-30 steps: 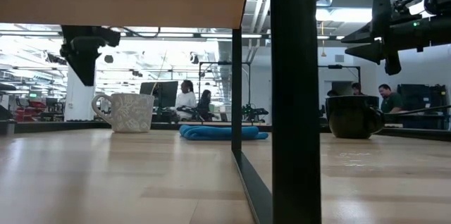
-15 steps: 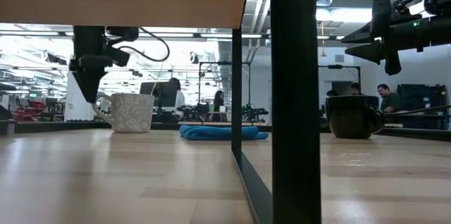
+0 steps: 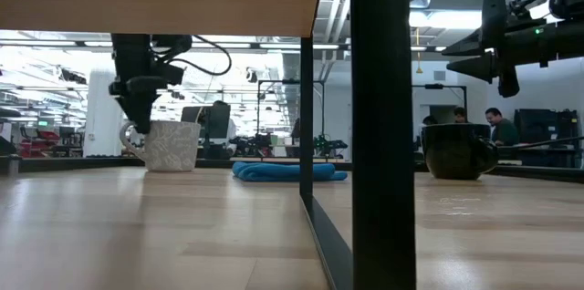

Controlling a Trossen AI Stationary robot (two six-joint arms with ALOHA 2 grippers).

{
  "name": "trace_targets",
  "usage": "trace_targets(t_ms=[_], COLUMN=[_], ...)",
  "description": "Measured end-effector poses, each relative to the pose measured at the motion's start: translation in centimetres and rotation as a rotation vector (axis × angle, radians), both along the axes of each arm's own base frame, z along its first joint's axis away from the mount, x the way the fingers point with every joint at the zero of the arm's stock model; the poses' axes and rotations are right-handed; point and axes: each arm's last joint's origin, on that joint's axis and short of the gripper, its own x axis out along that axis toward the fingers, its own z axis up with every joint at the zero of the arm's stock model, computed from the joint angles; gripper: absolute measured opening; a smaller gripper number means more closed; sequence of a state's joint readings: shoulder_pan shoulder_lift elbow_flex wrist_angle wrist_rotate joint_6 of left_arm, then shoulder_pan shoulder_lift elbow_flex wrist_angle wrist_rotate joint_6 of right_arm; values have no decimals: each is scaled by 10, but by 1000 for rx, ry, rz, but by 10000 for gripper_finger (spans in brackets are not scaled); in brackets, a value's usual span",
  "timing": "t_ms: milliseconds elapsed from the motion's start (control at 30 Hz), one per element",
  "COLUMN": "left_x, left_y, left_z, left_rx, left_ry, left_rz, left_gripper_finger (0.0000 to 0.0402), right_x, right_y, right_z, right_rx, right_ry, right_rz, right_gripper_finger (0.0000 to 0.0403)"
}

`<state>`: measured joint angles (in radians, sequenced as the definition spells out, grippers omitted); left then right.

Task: Stack small to large cups/mugs on shelf
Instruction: Put the gray mug on the shelf

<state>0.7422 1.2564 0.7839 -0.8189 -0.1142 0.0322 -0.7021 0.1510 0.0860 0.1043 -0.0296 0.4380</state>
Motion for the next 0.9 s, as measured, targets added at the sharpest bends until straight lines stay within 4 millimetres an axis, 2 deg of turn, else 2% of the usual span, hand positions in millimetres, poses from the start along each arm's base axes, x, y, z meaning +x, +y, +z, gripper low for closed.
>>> trace_targets(t_ms=[300,767,900], left_x=[2,2,2], left_y=[2,2,2], left_z=[2,2,2], left_rx=[25,26,26], left_ry=[2,4,5], left_rz=[-46,-51,-51], left_gripper_finger=[112,58,55], right_x=[0,0,0], right_y=[0,0,0], right_z=[0,0,0], right_rx=[6,6,6], right_ry=[-4,-5,-5], right_rz=[0,0,0], right_gripper_finger=[202,202,202])
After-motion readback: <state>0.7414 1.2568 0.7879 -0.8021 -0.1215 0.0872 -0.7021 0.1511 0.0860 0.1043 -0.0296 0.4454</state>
